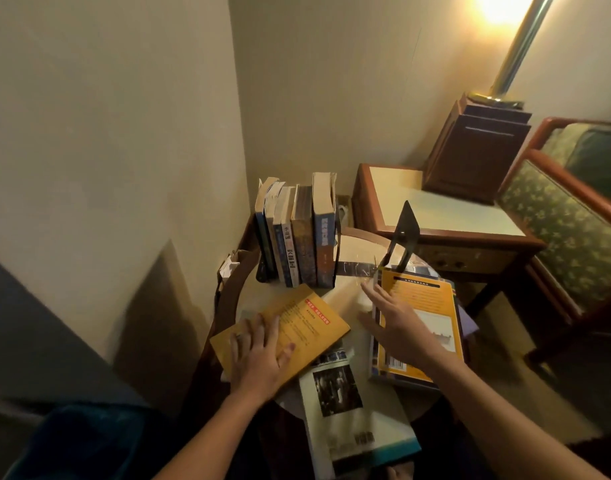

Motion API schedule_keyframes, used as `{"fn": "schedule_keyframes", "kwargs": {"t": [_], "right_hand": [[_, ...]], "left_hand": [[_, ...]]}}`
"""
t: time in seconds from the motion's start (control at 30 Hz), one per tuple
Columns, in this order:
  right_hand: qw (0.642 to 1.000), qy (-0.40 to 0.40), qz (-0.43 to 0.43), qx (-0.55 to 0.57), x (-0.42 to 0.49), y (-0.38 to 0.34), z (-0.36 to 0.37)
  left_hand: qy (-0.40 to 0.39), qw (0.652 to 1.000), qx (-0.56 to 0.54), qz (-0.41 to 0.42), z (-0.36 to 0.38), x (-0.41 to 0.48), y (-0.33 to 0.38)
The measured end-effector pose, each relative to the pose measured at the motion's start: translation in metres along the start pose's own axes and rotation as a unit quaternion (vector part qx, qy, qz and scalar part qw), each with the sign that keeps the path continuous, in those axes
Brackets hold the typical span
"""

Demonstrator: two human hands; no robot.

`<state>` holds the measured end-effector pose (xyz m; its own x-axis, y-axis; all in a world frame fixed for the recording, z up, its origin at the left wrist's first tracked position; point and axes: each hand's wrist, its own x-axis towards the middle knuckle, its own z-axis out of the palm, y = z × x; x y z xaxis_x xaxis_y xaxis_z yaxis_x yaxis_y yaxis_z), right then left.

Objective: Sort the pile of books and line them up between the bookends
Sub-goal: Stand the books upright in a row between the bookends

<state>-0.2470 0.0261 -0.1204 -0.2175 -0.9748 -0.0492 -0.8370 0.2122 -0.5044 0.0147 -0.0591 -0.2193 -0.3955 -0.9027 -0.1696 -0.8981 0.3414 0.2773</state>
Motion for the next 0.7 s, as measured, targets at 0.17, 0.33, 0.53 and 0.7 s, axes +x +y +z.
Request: {"fn": "schedule_keyframes", "kwargs": {"t": [0.17, 0.33, 0.53, 0.7], "right_hand": [[0.974, -0.101, 0.029, -0.200, -0.039, 0.031, 0.015], [0.977, -0.077, 0.062, -0.190, -0.064, 0.044, 0.028], [0.983, -0.043, 0.075, -0.160, -0.079, 0.053, 0.030], [0.983, -0.035, 0.096, -0.150, -0.083, 0.064, 0.019]], "left_hand": [[0.032, 0.999, 0.019, -0.020, 0.008, -0.030, -0.008], [0.030, 0.997, 0.014, -0.072, 0.009, -0.054, -0.013], [0.022, 0.995, 0.039, -0.091, 0.002, -0.066, -0.006], [0.016, 0.998, 0.050, -0.044, -0.001, -0.058, 0.021]]}}
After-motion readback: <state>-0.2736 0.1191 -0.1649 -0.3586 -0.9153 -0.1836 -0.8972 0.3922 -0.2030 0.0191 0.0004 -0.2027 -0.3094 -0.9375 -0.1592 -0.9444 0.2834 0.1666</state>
